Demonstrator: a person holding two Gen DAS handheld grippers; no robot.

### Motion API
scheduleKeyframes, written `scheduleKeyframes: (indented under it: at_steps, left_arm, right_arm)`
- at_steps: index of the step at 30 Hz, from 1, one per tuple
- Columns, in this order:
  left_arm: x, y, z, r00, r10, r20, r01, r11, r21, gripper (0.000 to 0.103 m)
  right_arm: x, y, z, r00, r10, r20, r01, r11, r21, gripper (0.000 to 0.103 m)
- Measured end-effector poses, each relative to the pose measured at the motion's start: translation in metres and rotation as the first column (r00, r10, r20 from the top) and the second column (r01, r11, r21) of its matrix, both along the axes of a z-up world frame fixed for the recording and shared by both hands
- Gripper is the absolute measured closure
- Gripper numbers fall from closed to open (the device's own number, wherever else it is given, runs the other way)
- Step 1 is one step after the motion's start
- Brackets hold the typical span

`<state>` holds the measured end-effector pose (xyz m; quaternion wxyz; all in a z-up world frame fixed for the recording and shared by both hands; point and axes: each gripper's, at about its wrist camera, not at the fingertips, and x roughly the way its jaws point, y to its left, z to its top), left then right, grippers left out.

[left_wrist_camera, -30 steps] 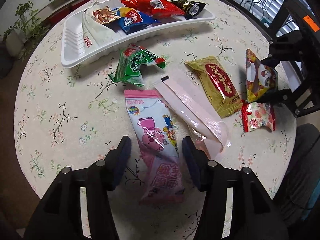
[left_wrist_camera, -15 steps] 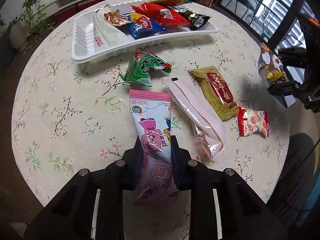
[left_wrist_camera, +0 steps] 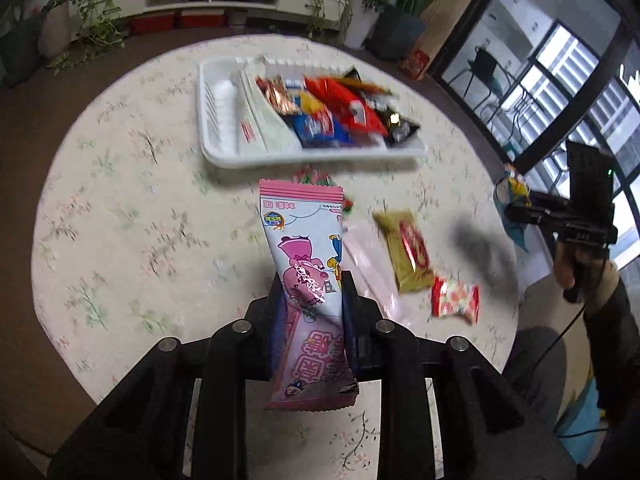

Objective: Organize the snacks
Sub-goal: 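Carry both packets into the white tray and open both tools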

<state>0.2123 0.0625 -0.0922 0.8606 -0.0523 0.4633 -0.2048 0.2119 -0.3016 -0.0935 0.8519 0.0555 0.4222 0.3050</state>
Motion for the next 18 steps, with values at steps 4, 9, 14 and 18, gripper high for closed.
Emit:
scheduleKeyframes:
  at_steps: [4,9,14,18]
  left_arm:
    - [0.018,0.006,0.032,0.998,0.015,0.054,-0.015,1.0,-0.008,0.081]
    - [0.059,0.0,0.067,0.995,0.016,0.101,-0.012,0.999,-0.043,0.081]
    - [0.109,-0.022,0.085,0.992,0.009,0.123,-0.002,0.999,-0.051,0.081]
    - [0.148,-0.037,0.082,0.994,0.013,0.105,-0.009,0.999,-0.044,0.081]
  right_arm:
    - [0.018,-0.012,0.022,0.996,-0.087,-0.004,0.087,0.993,0.085,0.056]
    - [0.053,-0.006,0.058,0.984,-0.176,-0.004,0.174,0.972,0.157,0.056]
    - [0.095,0.034,0.086,0.981,-0.195,0.005,0.192,0.97,0.15,0.056]
    - [0.125,0.067,0.087,0.983,-0.183,-0.007,0.183,0.976,0.117,0.056]
